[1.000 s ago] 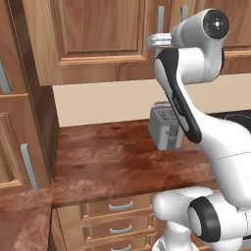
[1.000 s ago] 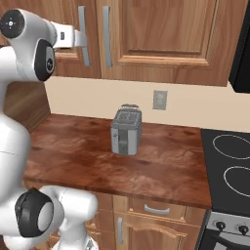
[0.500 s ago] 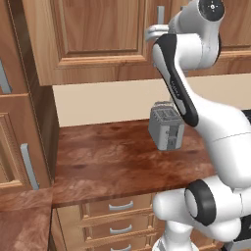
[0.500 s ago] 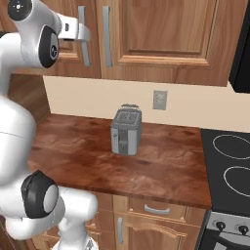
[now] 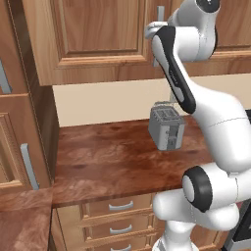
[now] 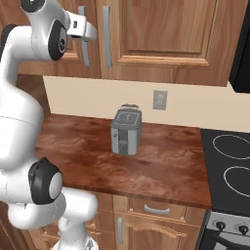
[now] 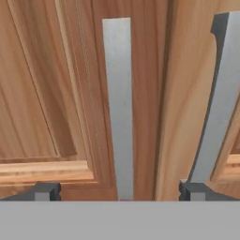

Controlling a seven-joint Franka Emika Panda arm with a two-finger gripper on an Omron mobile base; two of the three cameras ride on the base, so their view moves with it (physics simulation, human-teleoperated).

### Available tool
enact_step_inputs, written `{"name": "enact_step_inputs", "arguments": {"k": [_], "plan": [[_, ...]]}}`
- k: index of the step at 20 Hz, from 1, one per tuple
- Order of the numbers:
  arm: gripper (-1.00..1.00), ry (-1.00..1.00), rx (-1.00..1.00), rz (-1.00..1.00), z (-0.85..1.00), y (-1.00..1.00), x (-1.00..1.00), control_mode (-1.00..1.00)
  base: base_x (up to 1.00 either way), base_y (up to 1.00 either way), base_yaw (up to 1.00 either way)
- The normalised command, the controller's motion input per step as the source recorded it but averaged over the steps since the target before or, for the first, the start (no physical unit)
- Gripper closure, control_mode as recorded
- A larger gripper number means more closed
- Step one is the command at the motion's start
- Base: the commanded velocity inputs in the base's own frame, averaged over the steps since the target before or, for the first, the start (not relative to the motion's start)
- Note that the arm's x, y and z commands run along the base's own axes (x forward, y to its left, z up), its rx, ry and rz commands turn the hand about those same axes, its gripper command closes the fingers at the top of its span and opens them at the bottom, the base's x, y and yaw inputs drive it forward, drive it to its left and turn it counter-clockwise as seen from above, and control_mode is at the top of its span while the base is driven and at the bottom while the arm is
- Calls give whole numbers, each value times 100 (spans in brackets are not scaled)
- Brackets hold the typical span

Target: Move the shaker and shaker from the cabinet to the dining counter.

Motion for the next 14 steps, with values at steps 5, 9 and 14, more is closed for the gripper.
{"name": "enact_step_inputs", "arguments": {"k": [5,9,14], "plan": [[-100,0,4,0,-14,0,33,-100,0,0,0],[-100,0,6,0,-13,0,35,-100,0,0,0],[-100,0,4,0,-4,0,35,-100,0,0,0]]}}
